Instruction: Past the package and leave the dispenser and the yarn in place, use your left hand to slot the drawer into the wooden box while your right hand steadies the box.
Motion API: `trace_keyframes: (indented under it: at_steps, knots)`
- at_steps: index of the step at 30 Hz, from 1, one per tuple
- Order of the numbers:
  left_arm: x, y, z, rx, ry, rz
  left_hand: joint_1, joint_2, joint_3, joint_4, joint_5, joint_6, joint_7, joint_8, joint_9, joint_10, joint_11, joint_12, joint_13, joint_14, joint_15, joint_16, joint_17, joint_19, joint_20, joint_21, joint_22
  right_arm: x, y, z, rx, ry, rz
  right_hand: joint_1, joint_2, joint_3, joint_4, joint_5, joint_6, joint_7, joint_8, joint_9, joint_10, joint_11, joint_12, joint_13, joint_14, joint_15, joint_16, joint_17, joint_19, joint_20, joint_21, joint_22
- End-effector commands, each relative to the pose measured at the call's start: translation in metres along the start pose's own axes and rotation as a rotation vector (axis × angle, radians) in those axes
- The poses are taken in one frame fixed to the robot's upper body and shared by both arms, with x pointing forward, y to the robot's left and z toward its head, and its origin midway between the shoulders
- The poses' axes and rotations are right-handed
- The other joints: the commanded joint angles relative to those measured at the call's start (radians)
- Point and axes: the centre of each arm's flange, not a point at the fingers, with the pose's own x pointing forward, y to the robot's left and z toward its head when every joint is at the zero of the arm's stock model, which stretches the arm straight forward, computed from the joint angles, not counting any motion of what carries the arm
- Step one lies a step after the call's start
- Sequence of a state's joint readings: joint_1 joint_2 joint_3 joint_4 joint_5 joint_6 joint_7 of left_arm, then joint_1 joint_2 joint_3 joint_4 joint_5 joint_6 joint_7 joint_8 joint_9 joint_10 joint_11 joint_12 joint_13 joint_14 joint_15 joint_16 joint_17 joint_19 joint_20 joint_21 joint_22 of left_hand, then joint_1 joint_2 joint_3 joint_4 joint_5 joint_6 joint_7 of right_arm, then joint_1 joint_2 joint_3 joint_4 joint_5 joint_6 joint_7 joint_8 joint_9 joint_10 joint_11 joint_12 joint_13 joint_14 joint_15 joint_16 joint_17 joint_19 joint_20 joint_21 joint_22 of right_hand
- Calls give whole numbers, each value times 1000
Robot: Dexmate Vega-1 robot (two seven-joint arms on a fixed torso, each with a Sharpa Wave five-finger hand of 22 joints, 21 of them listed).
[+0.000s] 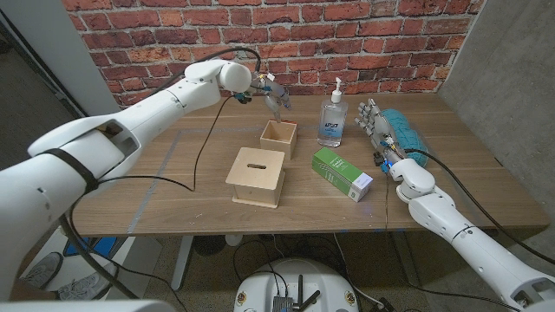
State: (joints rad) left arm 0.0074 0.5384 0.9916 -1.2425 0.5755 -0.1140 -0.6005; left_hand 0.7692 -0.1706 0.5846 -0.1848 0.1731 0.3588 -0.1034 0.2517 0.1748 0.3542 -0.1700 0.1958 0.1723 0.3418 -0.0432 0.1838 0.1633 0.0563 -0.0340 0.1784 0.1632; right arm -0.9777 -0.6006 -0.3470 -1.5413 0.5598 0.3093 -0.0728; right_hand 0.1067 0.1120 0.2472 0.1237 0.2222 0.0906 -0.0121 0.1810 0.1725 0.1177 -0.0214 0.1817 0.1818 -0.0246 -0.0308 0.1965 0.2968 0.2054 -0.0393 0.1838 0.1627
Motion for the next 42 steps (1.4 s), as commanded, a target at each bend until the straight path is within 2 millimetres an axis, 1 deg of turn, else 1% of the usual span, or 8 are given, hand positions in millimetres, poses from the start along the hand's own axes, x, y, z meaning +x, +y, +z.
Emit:
trace_keyframes:
  at_steps: [1,10,13,14,29,37,40,42]
  knots:
    - [12,-8,-4,-3,-19,-22,25,1,-6,-2,1,17,-2,6,1,23,1,1,3,16,-160,1,1,16,-2,8,0,-12,11,19,-56,-13,35,-4,25,10,-3,4,11,4,6,2,11,-1,10,2,9,-29,6,0,-3,-19,3,4]
    - [18,-11,-7,-6,-37,-34,51,3,-17,0,1,38,0,9,2,40,-5,-1,3,34,-160,2,1,39,-21,10,0,-20,21,27,-98,-53,133,2,18,16,-12,3,21,2,10,2,25,-4,14,2,20,-32,9,-7,9,-24,7,3]
    - [20,-10,-6,2,-38,-34,62,5,-21,1,2,51,-5,11,2,47,-8,-1,3,40,-162,1,1,45,-26,10,0,-25,24,28,-116,-58,137,2,17,16,-12,3,24,1,11,2,27,-4,14,2,22,-32,9,-8,12,-25,8,3]
    - [21,-10,-6,1,-39,-34,65,5,-23,1,2,51,-6,10,2,53,-13,0,3,43,-163,1,1,48,-26,10,0,-26,24,28,-123,-61,136,3,17,17,-13,2,25,0,11,2,27,-5,14,2,23,-32,10,-8,14,-26,8,3]
    - [33,-15,-1,-10,-47,-57,89,10,-36,3,3,73,-8,11,2,72,-13,-1,3,59,-164,1,1,66,-31,11,0,-43,34,38,-215,-87,165,4,16,23,-17,1,36,-1,12,2,37,-7,16,2,35,-37,13,-14,27,-31,10,3]
    - [37,-22,1,-22,-47,-63,107,17,-44,5,5,93,-9,13,3,95,-18,2,3,71,-166,1,2,80,-39,11,0,-50,39,42,-293,-102,172,4,16,25,-19,0,40,-2,12,3,39,-7,15,2,40,-39,14,-17,32,-30,10,3]
    - [39,-24,2,-23,-47,-69,113,19,-47,6,5,100,-8,14,3,103,-19,2,3,76,-167,1,2,84,-41,11,0,-51,42,43,-336,-101,165,7,16,30,-24,-1,49,-6,14,2,48,-11,17,2,52,-53,17,-21,11,-37,1,3]
    - [40,-25,3,-20,-47,-70,118,21,-50,6,6,105,-10,13,3,114,-19,5,3,79,-167,1,2,87,-44,11,0,-51,43,43,-346,-102,172,10,16,33,-27,-1,52,-8,14,2,52,-13,18,2,54,-54,17,-24,0,-40,-3,3]
